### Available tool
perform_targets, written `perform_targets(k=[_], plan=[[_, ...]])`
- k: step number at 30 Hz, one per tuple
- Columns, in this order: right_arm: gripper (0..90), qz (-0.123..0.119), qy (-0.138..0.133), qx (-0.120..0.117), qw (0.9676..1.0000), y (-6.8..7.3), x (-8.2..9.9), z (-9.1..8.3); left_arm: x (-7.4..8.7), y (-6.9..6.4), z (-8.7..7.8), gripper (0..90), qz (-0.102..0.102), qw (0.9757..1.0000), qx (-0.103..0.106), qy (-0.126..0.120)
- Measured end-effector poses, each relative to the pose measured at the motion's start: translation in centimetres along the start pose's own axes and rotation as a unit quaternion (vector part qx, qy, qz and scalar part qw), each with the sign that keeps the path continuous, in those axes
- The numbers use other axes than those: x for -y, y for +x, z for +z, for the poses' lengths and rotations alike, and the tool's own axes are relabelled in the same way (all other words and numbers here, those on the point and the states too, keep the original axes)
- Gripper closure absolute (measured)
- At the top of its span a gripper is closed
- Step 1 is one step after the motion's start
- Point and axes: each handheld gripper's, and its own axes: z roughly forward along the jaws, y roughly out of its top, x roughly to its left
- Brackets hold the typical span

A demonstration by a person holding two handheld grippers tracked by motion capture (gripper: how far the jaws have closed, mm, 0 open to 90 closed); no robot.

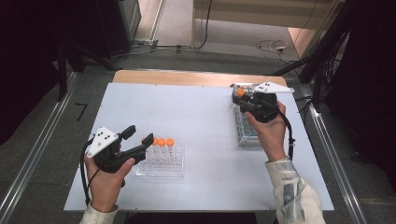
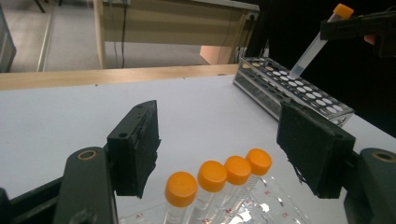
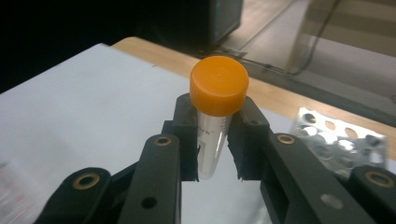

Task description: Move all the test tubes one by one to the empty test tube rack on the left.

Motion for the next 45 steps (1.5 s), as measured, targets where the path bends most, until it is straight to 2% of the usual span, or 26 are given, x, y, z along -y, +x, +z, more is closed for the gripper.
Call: perform_targets(k=[5, 11, 18, 24, 27, 29, 33, 35, 45], plan=[[71.9, -0.035, 0.019, -0.049, 0.998, 3.3, 1.9, -1.3, -0.1, -1.4, 0.0, 29.8, 0.011, 0.9996, 0.025, 0.002], [72.0, -0.054, 0.041, -0.098, 0.9929, 6.4, 5.2, -2.4, -0.1, -4.0, 0.2, 32.5, 0.027, 0.9973, 0.068, 0.006], [72.0, -0.069, 0.064, -0.134, 0.9864, 9.1, 7.9, -2.9, 0.6, -7.1, 1.1, 43.1, 0.053, 0.9909, 0.122, 0.025], [72.0, -0.085, 0.077, -0.158, 0.9808, 11.2, 8.9, -2.7, 1.5, -9.0, 2.5, 48.4, 0.068, 0.9857, 0.146, 0.049], [72.0, -0.09, 0.078, -0.163, 0.9793, 11.9, 9.0, -2.5, 1.9, -9.6, 3.0, 51.1, 0.07, 0.9837, 0.154, 0.058], [72.0, -0.092, 0.079, -0.162, 0.9794, 12.3, 9.1, -2.4, 2.0, -10.0, 3.3, 52.4, 0.072, 0.9828, 0.158, 0.063], [72.0, -0.09, 0.078, -0.159, 0.9801, 13.1, 9.1, -2.1, 2.3, -10.5, 3.9, 56.2, 0.071, 0.9835, 0.153, 0.066], [72.0, -0.091, 0.077, -0.158, 0.9803, 13.4, 9.1, -2.0, 2.4, -10.5, 4.1, 58.6, 0.077, 0.9837, 0.147, 0.07], [72.0, -0.083, 0.074, -0.158, 0.9811, 13.3, 9.1, -2.0, 2.8, -10.5, 4.6, 63.0, 0.073, 0.9836, 0.147, 0.075]])
